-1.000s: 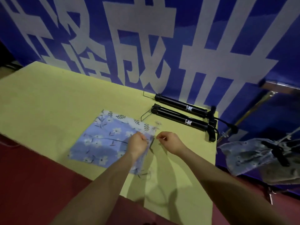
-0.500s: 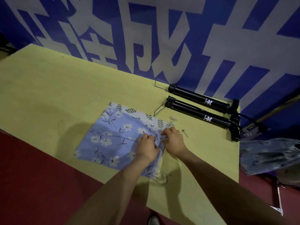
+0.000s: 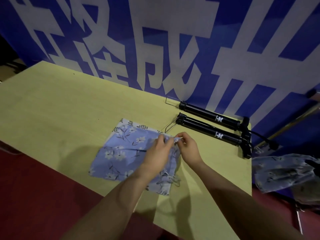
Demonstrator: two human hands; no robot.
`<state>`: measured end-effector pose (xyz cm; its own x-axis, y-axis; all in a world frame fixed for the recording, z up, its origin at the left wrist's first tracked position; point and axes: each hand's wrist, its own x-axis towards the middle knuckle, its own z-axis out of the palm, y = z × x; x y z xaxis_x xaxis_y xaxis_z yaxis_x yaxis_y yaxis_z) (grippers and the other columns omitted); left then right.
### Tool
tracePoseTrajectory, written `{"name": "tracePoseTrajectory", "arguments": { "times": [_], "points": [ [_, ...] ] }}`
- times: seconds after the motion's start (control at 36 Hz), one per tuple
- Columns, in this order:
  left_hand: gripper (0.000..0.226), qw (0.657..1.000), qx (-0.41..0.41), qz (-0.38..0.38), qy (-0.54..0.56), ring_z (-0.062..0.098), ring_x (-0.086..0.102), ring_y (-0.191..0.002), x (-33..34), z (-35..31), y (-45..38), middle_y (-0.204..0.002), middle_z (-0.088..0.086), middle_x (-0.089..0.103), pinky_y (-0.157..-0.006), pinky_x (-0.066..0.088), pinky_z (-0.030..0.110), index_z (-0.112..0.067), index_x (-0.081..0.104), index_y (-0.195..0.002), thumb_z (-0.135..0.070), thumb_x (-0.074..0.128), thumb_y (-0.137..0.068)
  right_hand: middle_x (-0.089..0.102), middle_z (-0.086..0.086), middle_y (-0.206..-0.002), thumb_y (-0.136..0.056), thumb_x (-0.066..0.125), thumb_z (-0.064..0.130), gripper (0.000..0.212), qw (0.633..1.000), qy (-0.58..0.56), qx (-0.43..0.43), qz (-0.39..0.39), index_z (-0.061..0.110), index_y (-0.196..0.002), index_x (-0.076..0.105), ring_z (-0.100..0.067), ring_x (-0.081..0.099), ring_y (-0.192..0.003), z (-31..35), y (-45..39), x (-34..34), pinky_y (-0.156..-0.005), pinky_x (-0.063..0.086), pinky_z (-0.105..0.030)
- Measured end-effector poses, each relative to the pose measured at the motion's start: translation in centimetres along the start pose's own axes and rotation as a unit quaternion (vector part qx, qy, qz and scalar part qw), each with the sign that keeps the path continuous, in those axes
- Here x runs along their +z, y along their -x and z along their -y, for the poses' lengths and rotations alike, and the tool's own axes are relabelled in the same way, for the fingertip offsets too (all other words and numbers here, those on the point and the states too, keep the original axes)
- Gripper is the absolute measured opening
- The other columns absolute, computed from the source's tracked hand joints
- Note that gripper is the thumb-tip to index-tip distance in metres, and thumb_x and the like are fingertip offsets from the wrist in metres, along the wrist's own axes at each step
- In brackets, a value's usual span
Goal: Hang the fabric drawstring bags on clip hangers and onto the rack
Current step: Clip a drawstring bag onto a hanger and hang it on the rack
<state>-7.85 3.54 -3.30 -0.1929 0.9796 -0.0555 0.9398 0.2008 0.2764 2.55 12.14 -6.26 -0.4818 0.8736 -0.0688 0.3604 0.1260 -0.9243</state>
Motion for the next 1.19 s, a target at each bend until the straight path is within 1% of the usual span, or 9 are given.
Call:
{"name": "tracePoseTrajectory", "arguments": {
  "times": [0.11, 0.19, 0.33, 0.44, 0.56, 0.64, 0.81, 0.94, 1.19],
  "points": [
    [0.045, 0.996, 0.003, 0.029, -0.082, 0.03, 0.049, -0.112, -1.0, -0.3, -0.6, -0.144, 0.012, 0.026, -0.075, 0.045, 0.037, -0.01, 0.037, -0.134, -0.001, 0.045, -0.091, 0.066, -0.013, -0.085, -0.095, 0.05, 0.007, 0.011, 0.995, 0.094, -0.018, -0.008, 0.007, -0.099, 0.059, -0.026, 0.057, -0.073, -0.2, -0.1, -1.1, -0.063, 0.042, -0.034],
    [0.063, 0.994, -0.001, 0.042, -0.096, 0.031, 0.049, -0.114, -1.2, -0.4, -0.7, -0.153, 0.011, 0.013, -0.081, 0.048, 0.038, -0.009, 0.024, -0.144, 0.002, 0.051, -0.088, 0.065, -0.008, -0.091, -0.095, 0.05, 0.012, 0.012, 0.988, 0.151, -0.039, 0.004, 0.008, -0.102, 0.06, -0.026, 0.058, -0.081, -0.3, -0.2, -1.9, -0.069, 0.045, -0.036],
    [0.08, 0.992, -0.006, 0.065, -0.107, 0.031, 0.055, -0.101, -1.8, -1.3, -0.5, -0.158, 0.007, -0.004, -0.062, 0.041, 0.033, -0.013, 0.008, -0.15, 0.006, 0.051, -0.086, 0.065, -0.005, -0.106, -0.096, 0.047, 0.018, 0.017, 0.968, 0.251, -0.025, -0.008, 0.014, -0.107, 0.06, -0.028, 0.059, -0.095, -0.4, -1.0, -3.2, -0.068, 0.042, -0.033],
    [0.082, 0.989, -0.013, 0.078, -0.121, 0.029, 0.06, -0.09, -2.3, -2.2, -0.6, -0.159, 0.007, -0.005, -0.059, 0.037, 0.031, -0.015, 0.006, -0.151, 0.007, 0.05, -0.086, 0.064, -0.004, -0.107, -0.095, 0.049, 0.02, 0.017, 0.961, 0.277, -0.024, -0.002, 0.015, -0.106, 0.062, -0.026, 0.059, -0.096, -1.4, -1.7, -4.3, -0.071, 0.046, -0.035],
    [0.086, 0.987, -0.06, 0.087, -0.119, 0.028, 0.061, -0.086, -1.8, -2.9, -1.9, -0.159, 0.008, -0.009, -0.058, 0.036, 0.028, -0.011, 0.002, -0.151, 0.006, 0.053, -0.084, 0.064, -0.004, -0.103, -0.095, 0.052, 0.017, 0.017, 0.981, 0.187, -0.041, 0.012, 0.011, -0.104, 0.065, -0.022, 0.059, -0.093, -2.1, -2.5, -5.1, -0.077, 0.05, -0.037],
    [0.089, 0.986, -0.1, 0.08, -0.104, 0.026, 0.055, -0.075, -1.2, -3.0, -3.1, -0.158, 0.007, -0.009, -0.047, 0.031, 0.027, -0.01, 0.002, -0.151, 0.009, 0.055, -0.082, 0.059, -0.005, -0.109, -0.095, 0.046, 0.008, 0.022, 0.98, 0.199, -0.017, -0.004, 0.009, -0.106, 0.065, -0.022, 0.058, -0.095, -3.1, -3.1, -6.2, -0.08, 0.051, -0.04],
    [0.081, 0.987, -0.136, 0.066, -0.047, 0.032, 0.061, -0.093, -0.1, -3.9, -4.7, -0.158, 0.006, -0.004, -0.058, 0.041, 0.033, -0.012, 0.009, -0.151, 0.008, 0.051, -0.084, 0.052, -0.009, -0.117, -0.09, 0.05, 0.006, 0.028, 0.939, 0.333, 0.034, 0.076, 0.012, -0.115, 0.062, -0.025, 0.054, -0.108, -6.1, -4.3, -7.8, -0.085, 0.05, -0.035],
    [0.074, 0.987, -0.148, 0.067, 0.01, 0.028, 0.05, -0.075, 1.0, -4.2, -5.2, -0.158, 0.004, -0.001, -0.058, 0.037, 0.032, -0.016, 0.011, -0.15, -0.001, 0.05, -0.09, 0.049, -0.007, -0.12, -0.09, 0.057, 0.017, 0.027, 0.907, 0.397, 0.01, 0.139, 0.015, -0.117, 0.057, -0.026, 0.049, -0.11, -7.4, -4.7, -7.8, -0.087, 0.045, -0.033],
    [0.071, 0.985, -0.158, 0.053, 0.053, 0.028, 0.058, -0.084, 1.9, -4.3, -5.3, -0.158, 0.001, 0.002, -0.059, 0.036, 0.032, -0.018, 0.014, -0.15, -0.005, 0.049, -0.091, 0.051, -0.013, -0.105, -0.093, 0.046, 0.007, 0.015, 0.928, 0.355, 0.008, 0.109, 0.005, -0.097, 0.06, -0.027, 0.052, -0.097, -8.9, -4.8, -7.1, -0.084, 0.046, -0.034]
  ]
}}
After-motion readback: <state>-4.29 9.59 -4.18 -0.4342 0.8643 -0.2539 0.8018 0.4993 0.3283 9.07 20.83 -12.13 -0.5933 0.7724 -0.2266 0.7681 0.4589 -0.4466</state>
